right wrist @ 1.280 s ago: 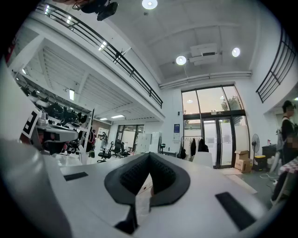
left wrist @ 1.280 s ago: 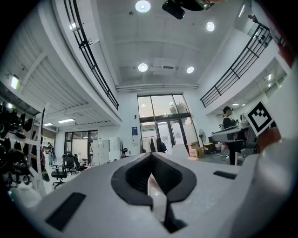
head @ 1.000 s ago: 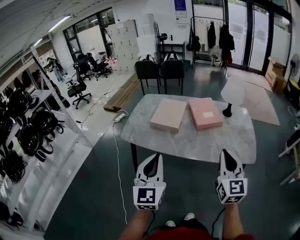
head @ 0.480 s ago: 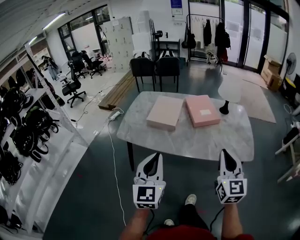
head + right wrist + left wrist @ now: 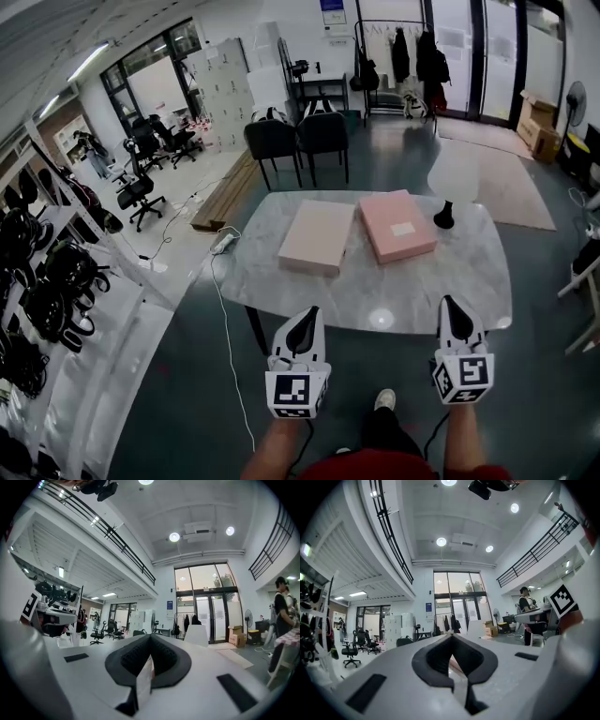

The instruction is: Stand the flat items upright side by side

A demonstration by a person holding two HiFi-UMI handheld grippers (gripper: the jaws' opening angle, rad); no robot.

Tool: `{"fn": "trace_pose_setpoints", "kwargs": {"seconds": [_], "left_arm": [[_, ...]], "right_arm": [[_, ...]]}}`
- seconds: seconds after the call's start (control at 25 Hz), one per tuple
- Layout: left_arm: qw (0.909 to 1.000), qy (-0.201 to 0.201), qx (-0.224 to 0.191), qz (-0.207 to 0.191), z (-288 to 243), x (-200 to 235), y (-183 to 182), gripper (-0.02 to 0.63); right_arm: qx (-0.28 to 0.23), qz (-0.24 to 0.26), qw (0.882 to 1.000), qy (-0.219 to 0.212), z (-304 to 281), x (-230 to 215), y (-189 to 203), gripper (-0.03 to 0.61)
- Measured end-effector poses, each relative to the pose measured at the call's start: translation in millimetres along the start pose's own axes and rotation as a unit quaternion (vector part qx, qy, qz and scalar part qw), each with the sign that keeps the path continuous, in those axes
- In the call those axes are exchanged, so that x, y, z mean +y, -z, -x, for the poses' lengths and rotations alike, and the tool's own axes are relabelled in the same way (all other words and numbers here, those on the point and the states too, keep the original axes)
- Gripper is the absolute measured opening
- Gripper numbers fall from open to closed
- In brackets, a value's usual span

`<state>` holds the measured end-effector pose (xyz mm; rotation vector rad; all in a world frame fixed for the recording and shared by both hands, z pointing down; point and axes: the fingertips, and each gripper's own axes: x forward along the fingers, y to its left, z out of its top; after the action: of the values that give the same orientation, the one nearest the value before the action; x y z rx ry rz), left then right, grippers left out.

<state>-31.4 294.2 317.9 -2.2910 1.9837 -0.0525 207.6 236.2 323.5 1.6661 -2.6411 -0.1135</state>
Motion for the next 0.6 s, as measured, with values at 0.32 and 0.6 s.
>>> {"fn": "trace_pose_setpoints", "kwargs": {"seconds": [0.32,0.6], "left_arm": [[0.9999,0.000,0.013,-0.006,-107,-9,12,0.004],[0.9997,0.005,0.024,0.000,-206,-31,16,0.003]], "right_arm": [[0.010,-0.007,1.000,0.010,-81,-69,19,-0.002],[0.025,-0.013,1.000,0.010,-147,-135,32,-0.002]]}}
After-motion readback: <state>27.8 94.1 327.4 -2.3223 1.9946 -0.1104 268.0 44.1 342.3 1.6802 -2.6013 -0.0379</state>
